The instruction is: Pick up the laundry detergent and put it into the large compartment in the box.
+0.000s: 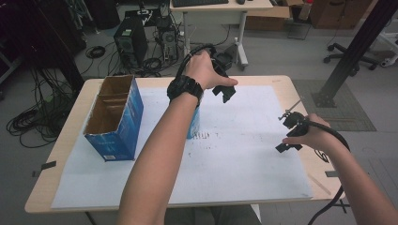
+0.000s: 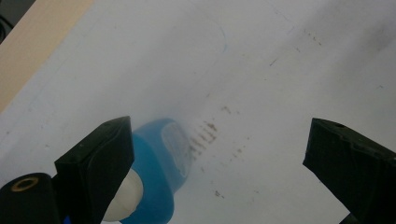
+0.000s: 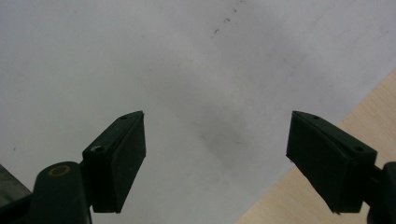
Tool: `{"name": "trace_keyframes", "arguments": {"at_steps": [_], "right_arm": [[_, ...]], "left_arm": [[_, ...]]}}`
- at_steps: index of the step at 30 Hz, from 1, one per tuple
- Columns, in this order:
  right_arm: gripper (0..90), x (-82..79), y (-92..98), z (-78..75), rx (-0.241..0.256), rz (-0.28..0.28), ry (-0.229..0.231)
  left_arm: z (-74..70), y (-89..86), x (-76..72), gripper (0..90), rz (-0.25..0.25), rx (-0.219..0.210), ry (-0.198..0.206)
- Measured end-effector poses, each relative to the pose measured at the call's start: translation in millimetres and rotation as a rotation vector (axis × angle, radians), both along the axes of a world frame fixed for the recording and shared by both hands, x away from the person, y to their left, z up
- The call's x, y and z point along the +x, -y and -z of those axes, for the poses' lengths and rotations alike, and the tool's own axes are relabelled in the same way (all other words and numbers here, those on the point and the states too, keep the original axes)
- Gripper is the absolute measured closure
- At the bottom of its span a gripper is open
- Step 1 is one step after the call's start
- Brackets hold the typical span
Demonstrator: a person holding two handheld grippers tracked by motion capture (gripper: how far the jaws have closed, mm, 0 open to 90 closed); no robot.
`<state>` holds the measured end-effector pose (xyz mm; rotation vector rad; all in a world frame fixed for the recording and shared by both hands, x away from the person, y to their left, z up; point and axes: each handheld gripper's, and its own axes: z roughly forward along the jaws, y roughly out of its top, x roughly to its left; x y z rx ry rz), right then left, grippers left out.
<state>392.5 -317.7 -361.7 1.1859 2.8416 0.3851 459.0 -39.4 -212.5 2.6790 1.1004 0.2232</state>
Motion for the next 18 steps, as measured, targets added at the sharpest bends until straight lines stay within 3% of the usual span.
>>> {"name": "trace_keyframes", "arguments": {"at_steps": [18], "right_arm": [[19.9, -1.0, -0.8, 0.2, 0.005, -0.003, 0.004]], "left_arm": [[-3.4, -2.0, 1.4, 8.3, 0.006, -0.004, 0.007]]}}
